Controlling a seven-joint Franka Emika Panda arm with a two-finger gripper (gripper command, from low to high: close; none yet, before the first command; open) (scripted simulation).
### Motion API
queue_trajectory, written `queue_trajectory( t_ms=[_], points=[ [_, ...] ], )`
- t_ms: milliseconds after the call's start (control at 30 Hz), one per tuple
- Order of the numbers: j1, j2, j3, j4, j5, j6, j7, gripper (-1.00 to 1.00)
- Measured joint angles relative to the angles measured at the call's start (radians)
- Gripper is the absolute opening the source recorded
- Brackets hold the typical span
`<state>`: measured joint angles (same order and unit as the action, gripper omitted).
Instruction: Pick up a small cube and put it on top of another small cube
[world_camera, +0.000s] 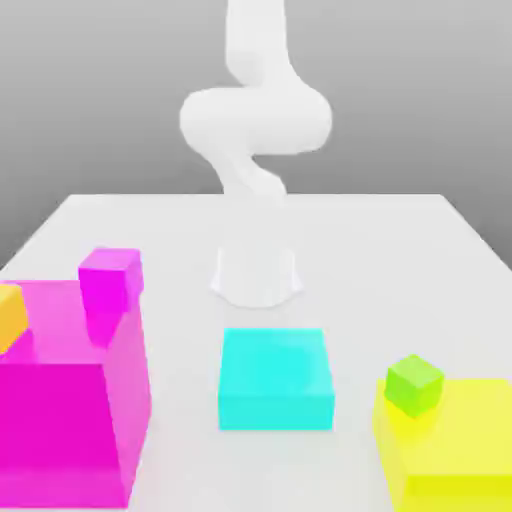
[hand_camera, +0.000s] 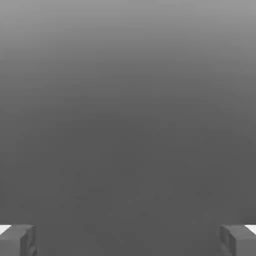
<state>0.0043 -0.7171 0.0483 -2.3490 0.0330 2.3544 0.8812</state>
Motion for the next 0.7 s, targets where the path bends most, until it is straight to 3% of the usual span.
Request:
queue_trajectory(
  t_ms=[400, 567, 700],
  points=[
    [0.035, 0.401, 0.288, -0.240, 0.081, 0.267, 0.460, 0.00],
    [0.051, 0.574, 0.404, -0.339, 0.037, 0.380, 0.704, 0.00],
    [0.112, 0.723, 0.445, -0.418, -0.081, 0.469, 0.957, 0.00]
  ],
)
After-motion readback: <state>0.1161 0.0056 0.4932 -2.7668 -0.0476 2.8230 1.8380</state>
